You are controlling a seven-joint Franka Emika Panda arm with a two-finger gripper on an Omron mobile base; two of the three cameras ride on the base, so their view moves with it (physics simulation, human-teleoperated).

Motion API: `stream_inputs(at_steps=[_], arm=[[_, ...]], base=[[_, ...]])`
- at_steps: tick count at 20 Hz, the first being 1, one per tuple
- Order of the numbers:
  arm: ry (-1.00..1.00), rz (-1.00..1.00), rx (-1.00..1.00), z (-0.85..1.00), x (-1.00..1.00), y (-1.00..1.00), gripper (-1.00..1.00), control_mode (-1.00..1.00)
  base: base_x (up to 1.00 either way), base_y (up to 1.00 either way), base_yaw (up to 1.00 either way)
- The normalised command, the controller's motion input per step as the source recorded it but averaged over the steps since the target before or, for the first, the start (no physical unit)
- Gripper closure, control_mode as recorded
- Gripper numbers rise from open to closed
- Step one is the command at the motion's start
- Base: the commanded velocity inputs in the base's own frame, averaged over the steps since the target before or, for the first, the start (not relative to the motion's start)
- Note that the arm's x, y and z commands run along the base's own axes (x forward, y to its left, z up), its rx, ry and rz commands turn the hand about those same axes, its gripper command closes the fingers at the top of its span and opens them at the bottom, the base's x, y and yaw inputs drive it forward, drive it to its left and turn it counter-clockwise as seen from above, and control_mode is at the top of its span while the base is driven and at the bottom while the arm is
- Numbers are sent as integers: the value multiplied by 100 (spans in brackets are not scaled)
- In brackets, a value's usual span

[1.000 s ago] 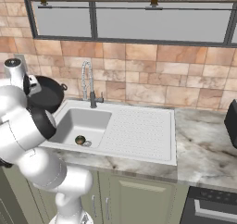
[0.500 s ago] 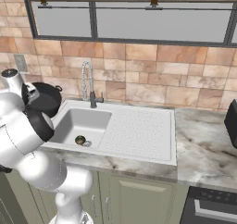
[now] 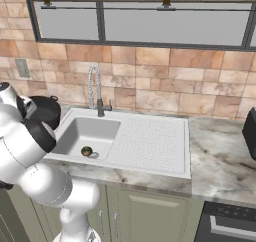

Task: Dump the squash from the pot into the sink. Then turn on the water and wash the squash. Then turn off the water and put the squash back in the pot.

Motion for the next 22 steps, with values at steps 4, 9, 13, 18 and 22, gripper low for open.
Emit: stream_inputs(at_steps=[4,9,13,18,22], arm=[[-4,14,-13,-12,-21,18,100,-100],[-2,13,-6,-9,-3,7,100,-100],[0,8,0,-15,0,1,100,-100],[0,7,-2,-32,0,13,100,-100],[0,6,-1,-29,0,13,100,-100]], base=[[0,0,0],[0,0,0],[0,0,0],[0,0,0],[0,0,0]])
